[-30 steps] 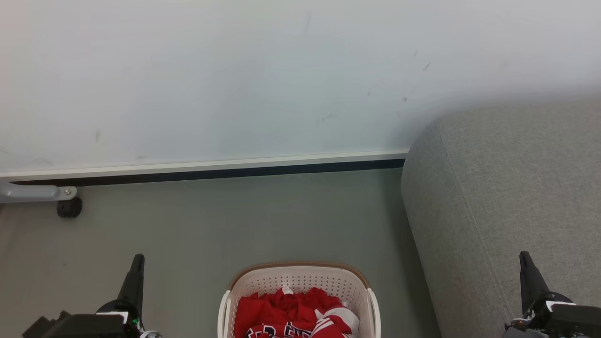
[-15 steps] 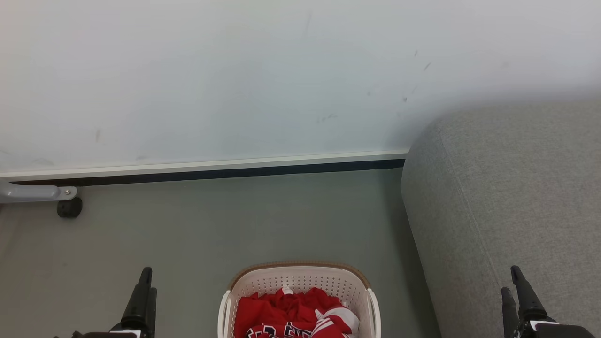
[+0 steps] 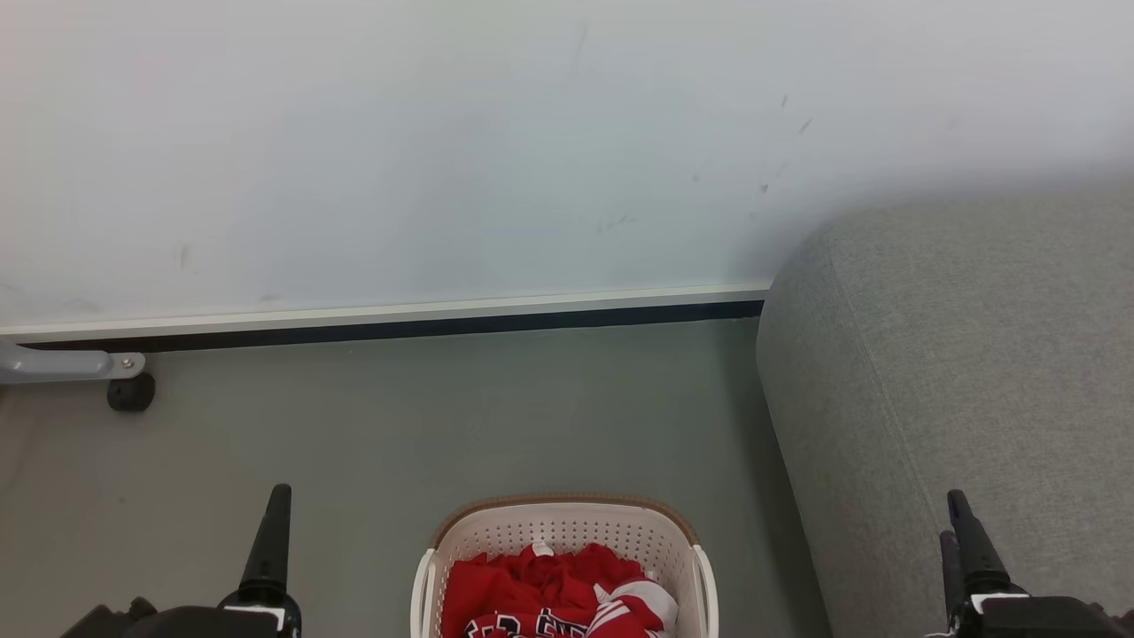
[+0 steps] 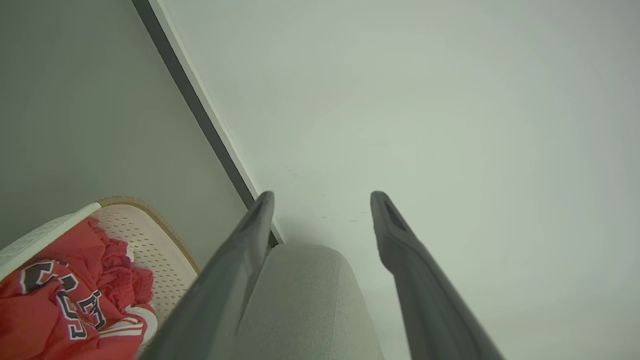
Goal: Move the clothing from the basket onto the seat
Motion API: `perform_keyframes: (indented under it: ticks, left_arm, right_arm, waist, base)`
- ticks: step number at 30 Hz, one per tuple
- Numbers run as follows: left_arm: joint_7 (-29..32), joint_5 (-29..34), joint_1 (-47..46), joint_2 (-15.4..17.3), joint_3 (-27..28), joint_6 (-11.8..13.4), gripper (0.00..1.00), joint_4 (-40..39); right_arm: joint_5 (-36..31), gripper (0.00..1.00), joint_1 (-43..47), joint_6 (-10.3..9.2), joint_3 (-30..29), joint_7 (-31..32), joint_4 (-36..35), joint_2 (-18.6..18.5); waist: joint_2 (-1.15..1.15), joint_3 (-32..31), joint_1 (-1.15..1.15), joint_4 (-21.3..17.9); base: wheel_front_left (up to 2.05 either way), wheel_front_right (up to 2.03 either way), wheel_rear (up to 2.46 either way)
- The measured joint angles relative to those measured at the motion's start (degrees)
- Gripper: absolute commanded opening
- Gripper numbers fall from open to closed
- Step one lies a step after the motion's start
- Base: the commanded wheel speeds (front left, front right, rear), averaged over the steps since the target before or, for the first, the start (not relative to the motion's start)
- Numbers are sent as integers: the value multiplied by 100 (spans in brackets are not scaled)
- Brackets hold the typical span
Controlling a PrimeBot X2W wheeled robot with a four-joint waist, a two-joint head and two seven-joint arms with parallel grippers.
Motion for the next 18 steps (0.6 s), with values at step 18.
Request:
perform_keyframes:
  ticks: [18]
  left_arm:
    - [-343, 1844, 1, 172, -352, 277, 100, -296]
  right_arm:
    - [-1738, 100, -85, -274, 759, -359, -120, -234]
  waist:
    - [0, -26, 0, -1]
  base:
    - [0, 0, 0]
